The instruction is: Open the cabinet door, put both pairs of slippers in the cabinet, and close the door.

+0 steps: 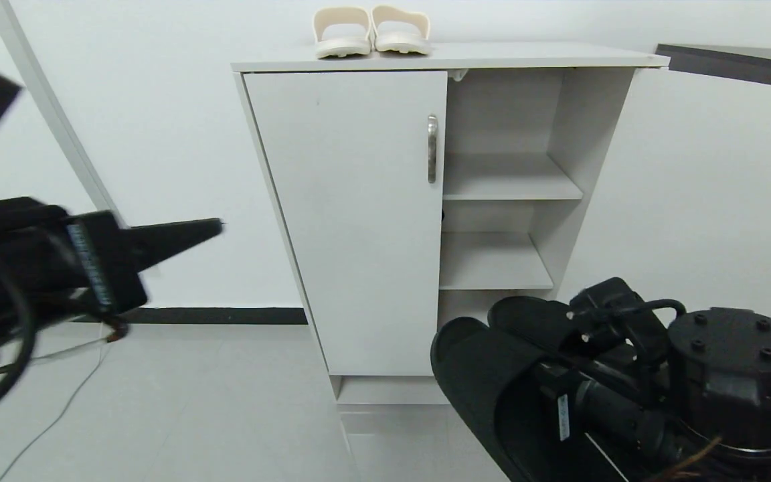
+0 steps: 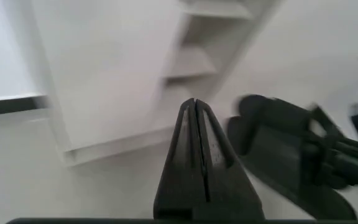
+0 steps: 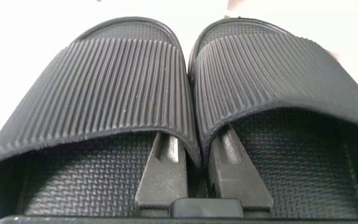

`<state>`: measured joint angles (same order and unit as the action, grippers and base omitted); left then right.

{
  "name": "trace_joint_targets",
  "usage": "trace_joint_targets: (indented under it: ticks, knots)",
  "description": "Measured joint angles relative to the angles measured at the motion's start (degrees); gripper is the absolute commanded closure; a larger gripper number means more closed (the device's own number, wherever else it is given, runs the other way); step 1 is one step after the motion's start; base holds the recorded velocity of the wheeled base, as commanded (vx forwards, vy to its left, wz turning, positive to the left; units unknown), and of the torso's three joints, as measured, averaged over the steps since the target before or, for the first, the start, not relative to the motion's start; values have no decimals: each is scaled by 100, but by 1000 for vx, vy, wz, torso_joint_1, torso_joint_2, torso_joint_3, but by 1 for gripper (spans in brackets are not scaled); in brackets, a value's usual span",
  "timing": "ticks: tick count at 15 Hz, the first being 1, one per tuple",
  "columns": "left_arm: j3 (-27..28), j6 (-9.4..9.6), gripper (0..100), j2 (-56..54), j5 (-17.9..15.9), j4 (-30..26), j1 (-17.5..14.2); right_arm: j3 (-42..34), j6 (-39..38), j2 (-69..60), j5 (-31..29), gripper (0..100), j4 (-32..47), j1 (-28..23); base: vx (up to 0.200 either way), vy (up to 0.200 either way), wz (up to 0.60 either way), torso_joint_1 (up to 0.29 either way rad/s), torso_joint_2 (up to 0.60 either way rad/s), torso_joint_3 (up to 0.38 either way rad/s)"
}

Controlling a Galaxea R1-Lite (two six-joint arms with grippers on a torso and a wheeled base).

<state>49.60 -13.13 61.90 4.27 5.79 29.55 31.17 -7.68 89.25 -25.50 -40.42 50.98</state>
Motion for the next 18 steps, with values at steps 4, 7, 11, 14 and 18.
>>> trace_joint_targets:
  ticks: [4, 7, 11, 14, 18]
  knots:
    - [-798, 273, 100, -1684, 976, -595, -1396, 319, -135, 590, -358, 100, -17, -190, 0, 0, 0, 0, 0, 0]
    - [-2064, 558, 100, -2767, 1396, -672, -2352, 374, -187, 846, -367, 100, -30, -233, 0, 0, 0, 0, 0, 0]
    - [-3462, 667, 100, -3834, 1486, -595, -3081, 377, -187, 934, -378, 100, -189, -250, 0, 0, 0, 0, 0, 0]
    - [-4046, 958, 100, -4656, 1412, -579, -3462, 350, -182, 959, -375, 100, -208, -233, 0, 0, 0, 0, 0, 0]
    - [-4719, 1202, 100, -5488, 842, -383, -3561, 315, -184, 970, -373, 100, -211, -223, 0, 0, 0, 0, 0, 0]
